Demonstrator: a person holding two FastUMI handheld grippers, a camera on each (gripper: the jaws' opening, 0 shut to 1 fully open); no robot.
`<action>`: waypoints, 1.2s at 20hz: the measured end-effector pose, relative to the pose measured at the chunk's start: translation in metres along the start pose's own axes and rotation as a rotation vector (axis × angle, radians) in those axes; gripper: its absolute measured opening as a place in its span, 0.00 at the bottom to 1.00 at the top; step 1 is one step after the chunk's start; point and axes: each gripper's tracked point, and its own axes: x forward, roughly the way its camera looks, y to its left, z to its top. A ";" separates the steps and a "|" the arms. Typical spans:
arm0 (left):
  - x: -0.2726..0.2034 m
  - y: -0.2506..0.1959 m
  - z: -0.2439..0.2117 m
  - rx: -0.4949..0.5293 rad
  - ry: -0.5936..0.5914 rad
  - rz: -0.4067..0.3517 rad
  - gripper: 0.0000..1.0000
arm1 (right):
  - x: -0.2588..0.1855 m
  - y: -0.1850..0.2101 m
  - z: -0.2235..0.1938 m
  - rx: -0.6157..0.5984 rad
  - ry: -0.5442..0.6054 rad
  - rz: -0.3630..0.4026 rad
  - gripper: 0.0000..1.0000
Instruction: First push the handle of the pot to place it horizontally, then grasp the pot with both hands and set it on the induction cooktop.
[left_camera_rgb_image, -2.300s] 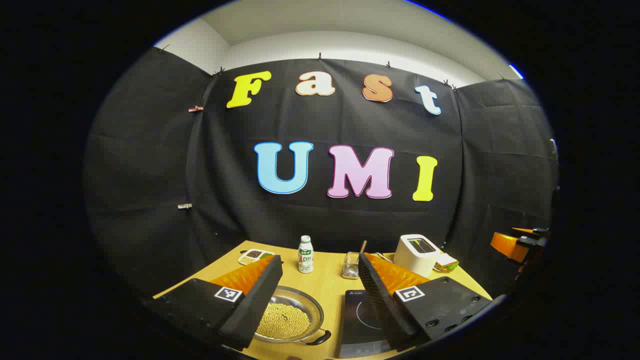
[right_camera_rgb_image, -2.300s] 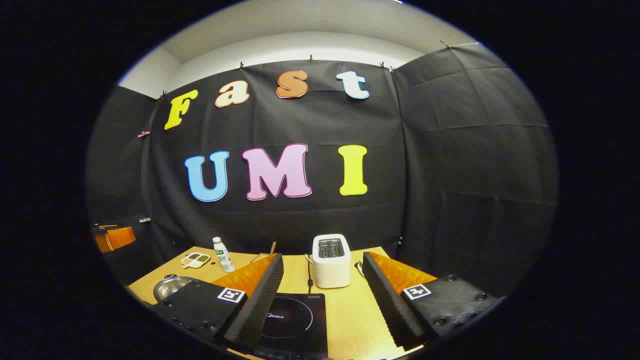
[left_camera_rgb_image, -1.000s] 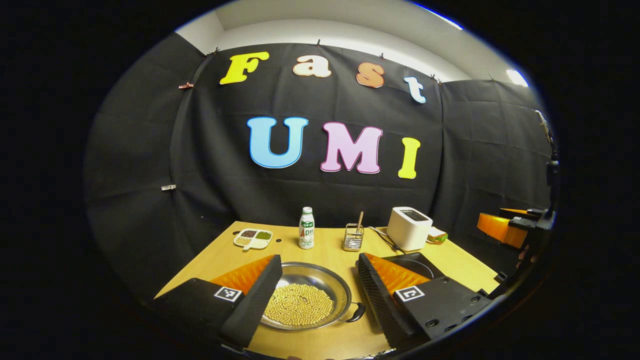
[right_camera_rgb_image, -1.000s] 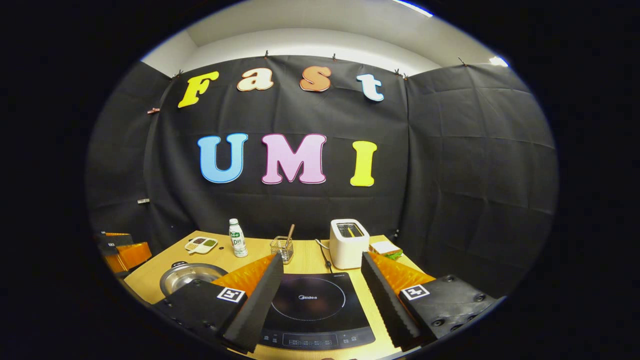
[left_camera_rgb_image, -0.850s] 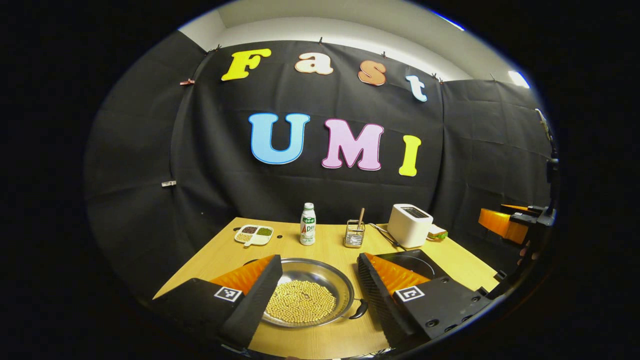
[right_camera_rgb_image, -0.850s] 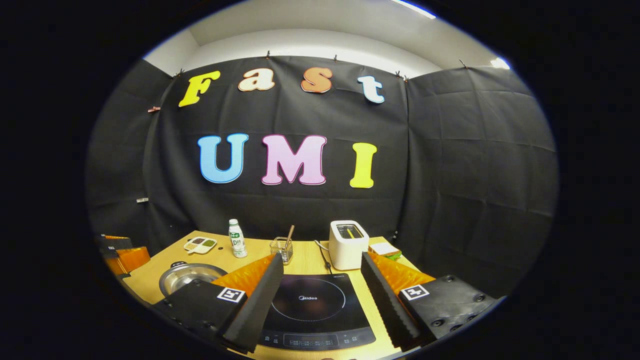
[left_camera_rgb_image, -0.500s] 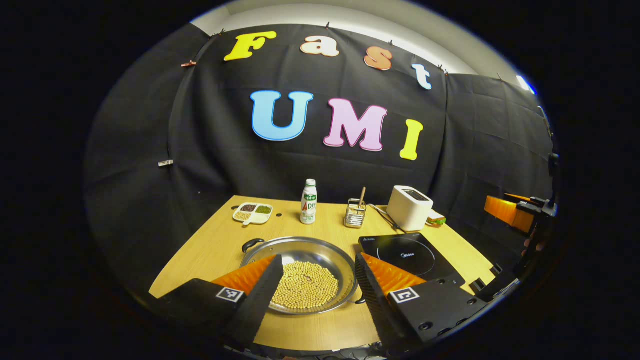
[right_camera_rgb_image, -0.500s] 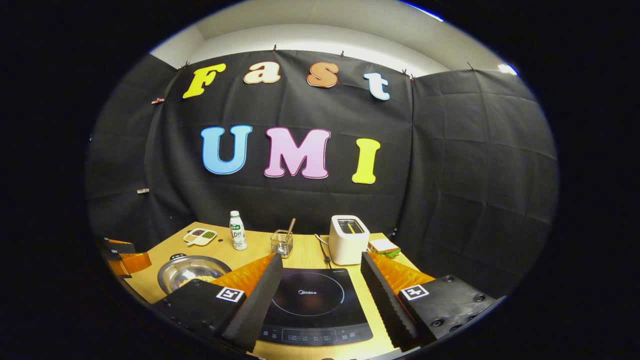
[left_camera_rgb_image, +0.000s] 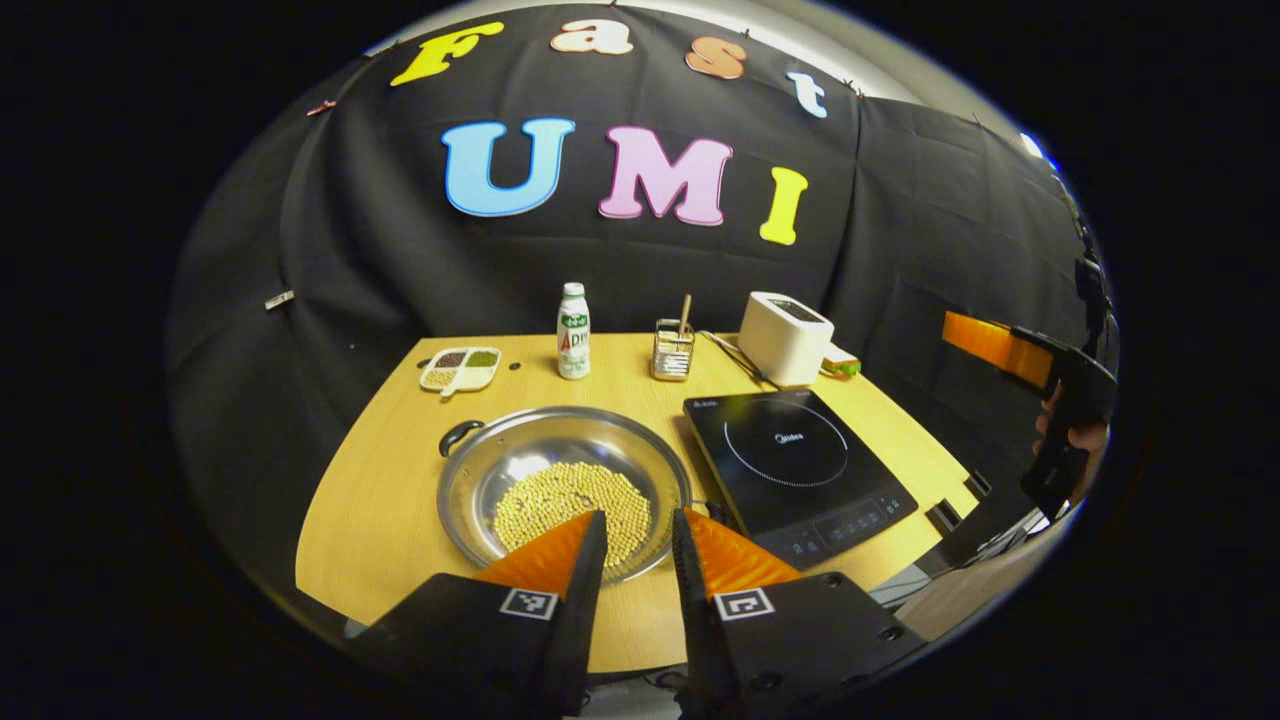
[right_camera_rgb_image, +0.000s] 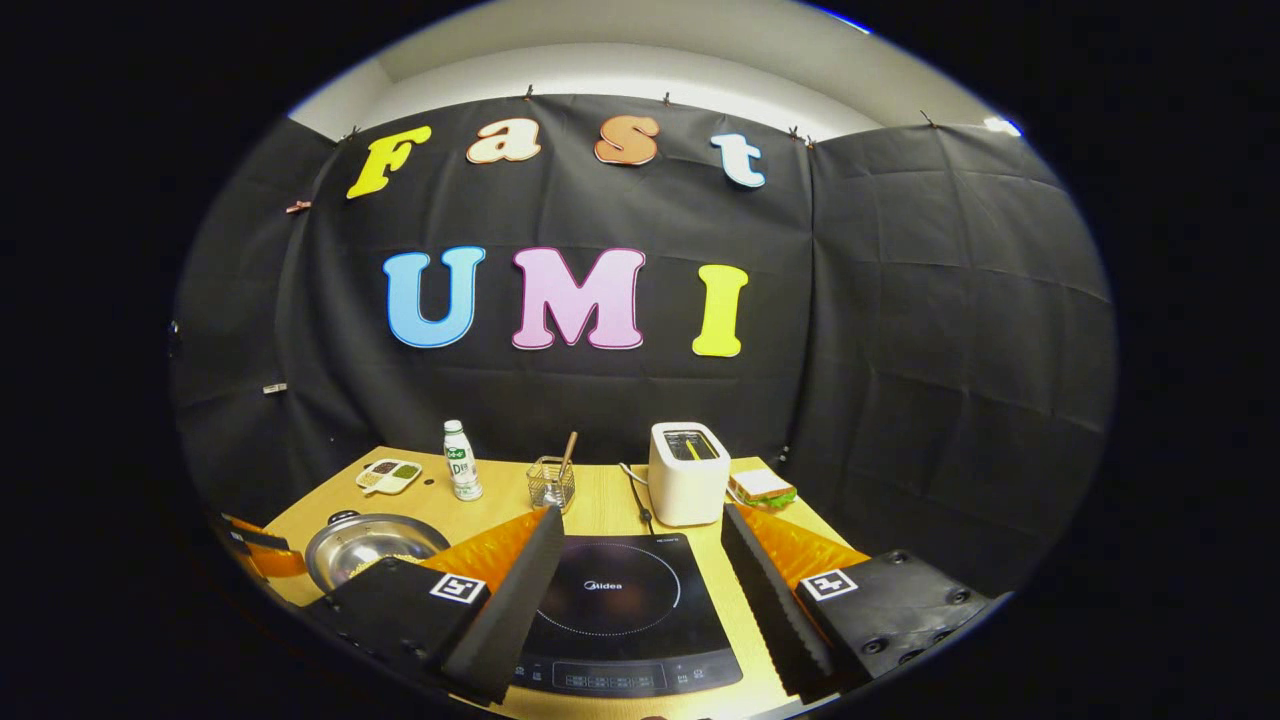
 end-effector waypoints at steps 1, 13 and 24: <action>0.003 -0.002 -0.005 0.006 0.023 0.003 0.40 | 0.004 -0.001 -0.001 0.007 0.004 0.007 0.98; 0.051 -0.037 -0.068 -0.049 0.294 -0.018 0.05 | 0.050 -0.014 -0.011 0.066 0.068 0.100 0.98; 0.077 -0.053 -0.116 0.043 0.467 -0.050 0.05 | 0.062 -0.032 -0.019 0.056 0.079 0.114 0.99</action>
